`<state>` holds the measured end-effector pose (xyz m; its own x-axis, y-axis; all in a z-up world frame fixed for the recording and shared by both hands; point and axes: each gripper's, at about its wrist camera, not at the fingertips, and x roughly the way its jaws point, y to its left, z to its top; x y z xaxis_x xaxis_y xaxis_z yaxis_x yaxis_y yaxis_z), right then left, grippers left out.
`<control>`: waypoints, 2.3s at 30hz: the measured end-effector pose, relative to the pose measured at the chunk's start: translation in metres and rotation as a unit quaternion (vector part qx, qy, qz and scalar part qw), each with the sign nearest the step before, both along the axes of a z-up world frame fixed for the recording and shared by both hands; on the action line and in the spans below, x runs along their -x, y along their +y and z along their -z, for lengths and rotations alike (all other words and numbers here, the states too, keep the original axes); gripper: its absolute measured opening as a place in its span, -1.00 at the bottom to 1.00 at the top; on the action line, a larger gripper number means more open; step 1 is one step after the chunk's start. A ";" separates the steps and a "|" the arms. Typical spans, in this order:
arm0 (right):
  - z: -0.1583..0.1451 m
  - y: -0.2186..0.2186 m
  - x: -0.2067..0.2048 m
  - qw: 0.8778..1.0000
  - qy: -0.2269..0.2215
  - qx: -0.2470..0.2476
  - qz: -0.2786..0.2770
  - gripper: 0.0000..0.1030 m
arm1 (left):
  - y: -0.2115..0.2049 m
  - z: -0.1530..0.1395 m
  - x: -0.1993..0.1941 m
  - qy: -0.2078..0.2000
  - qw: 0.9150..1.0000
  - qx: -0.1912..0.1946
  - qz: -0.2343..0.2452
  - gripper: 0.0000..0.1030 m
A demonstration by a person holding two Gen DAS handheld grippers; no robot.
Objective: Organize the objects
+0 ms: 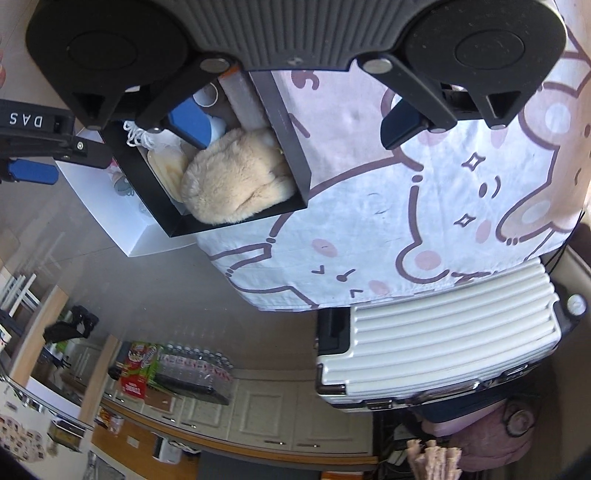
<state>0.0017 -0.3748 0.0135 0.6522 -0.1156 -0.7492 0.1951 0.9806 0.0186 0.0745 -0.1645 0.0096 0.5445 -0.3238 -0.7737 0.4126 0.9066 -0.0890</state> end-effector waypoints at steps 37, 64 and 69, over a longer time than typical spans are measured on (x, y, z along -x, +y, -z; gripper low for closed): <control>-0.004 0.000 0.034 1.000 0.003 0.019 0.022 1.00 | 0.018 0.007 0.025 0.007 0.999 -0.026 -0.035 1.00; -0.002 0.001 0.034 1.000 0.007 0.021 0.021 1.00 | 0.020 0.011 0.022 0.019 0.999 -0.031 -0.039 1.00; -0.002 0.001 0.034 1.000 0.007 0.021 0.021 1.00 | 0.020 0.011 0.022 0.019 0.999 -0.031 -0.040 1.00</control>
